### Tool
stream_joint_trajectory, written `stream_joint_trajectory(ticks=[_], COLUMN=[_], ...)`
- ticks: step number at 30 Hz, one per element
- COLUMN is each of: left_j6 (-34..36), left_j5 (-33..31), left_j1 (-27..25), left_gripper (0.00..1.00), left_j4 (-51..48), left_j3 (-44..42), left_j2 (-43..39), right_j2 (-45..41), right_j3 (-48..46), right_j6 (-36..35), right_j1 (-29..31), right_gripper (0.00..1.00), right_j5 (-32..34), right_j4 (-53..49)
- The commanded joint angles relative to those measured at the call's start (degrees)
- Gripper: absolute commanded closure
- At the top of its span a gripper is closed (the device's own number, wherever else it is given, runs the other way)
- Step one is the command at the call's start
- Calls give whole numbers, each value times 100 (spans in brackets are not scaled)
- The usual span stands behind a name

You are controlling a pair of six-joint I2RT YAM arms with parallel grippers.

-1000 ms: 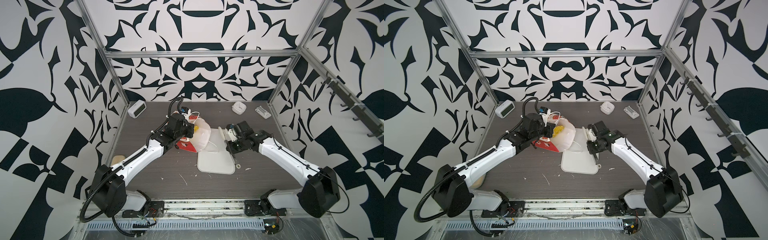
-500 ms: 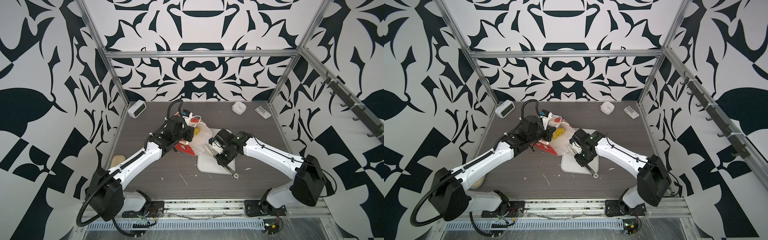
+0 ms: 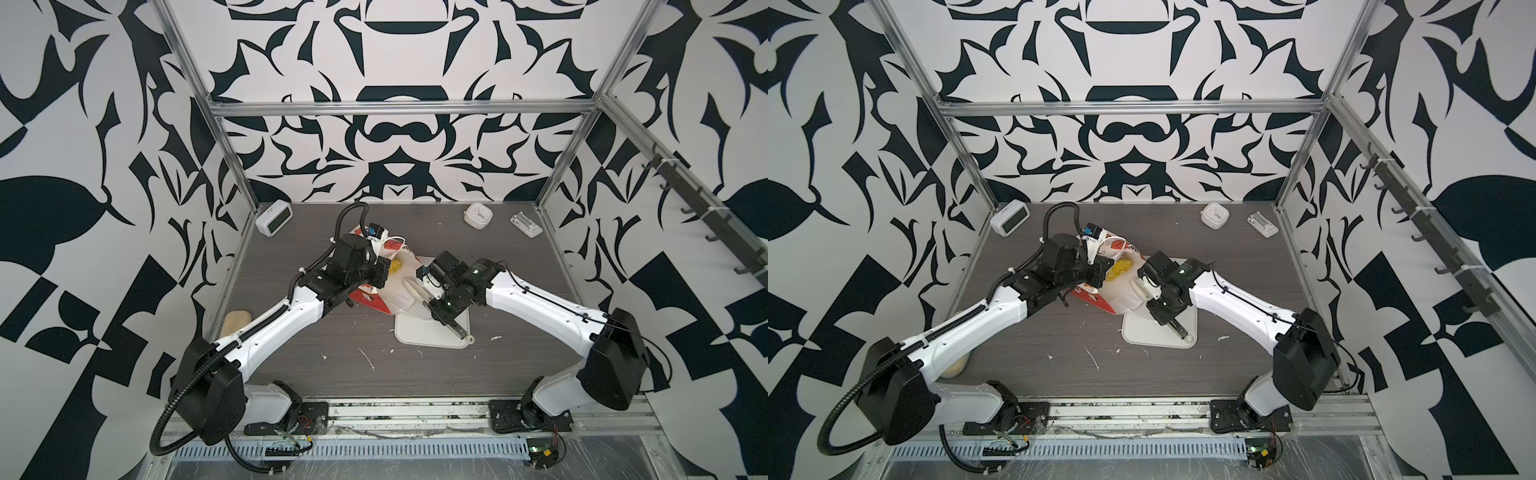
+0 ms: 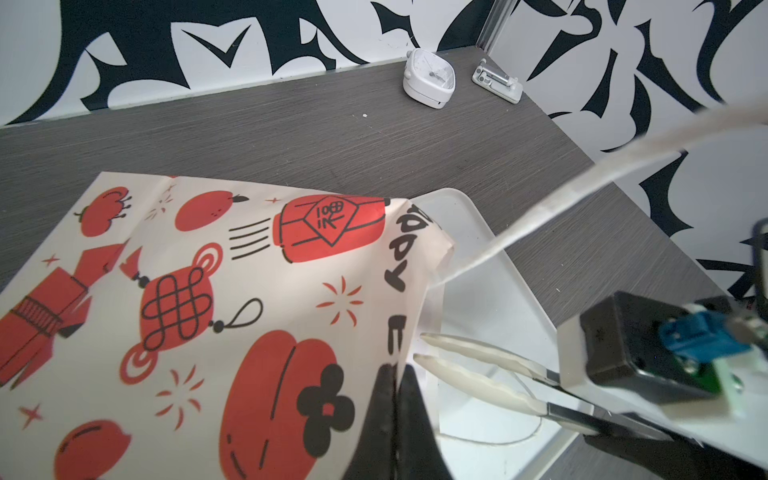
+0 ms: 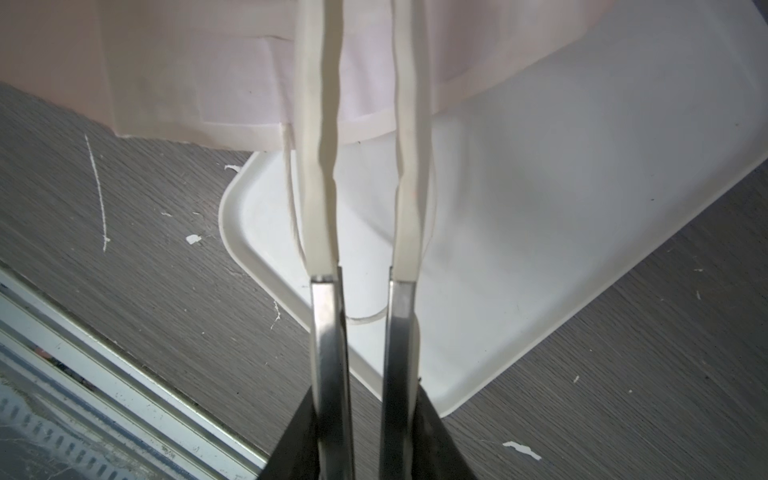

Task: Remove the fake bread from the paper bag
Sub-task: 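Lift the tongs with the right gripper and bring them to the bag opening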

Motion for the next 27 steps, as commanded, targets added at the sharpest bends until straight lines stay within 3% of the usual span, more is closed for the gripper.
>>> stream_joint_trajectory(ticks=[1, 27], left_j6=[51, 92], left_j5=[114, 162], left_j1=[-16, -20], left_gripper=[100, 100], left_j4=[54, 105], left_j3=[-52, -306], left_j2=[-66, -272], right_j2=[-81, -248], right_j3=[201, 32], right_j6=[-3, 397], right_j1=[33, 33], right_gripper=[65, 61], right_j5=[82, -121], right_j4=[140, 699])
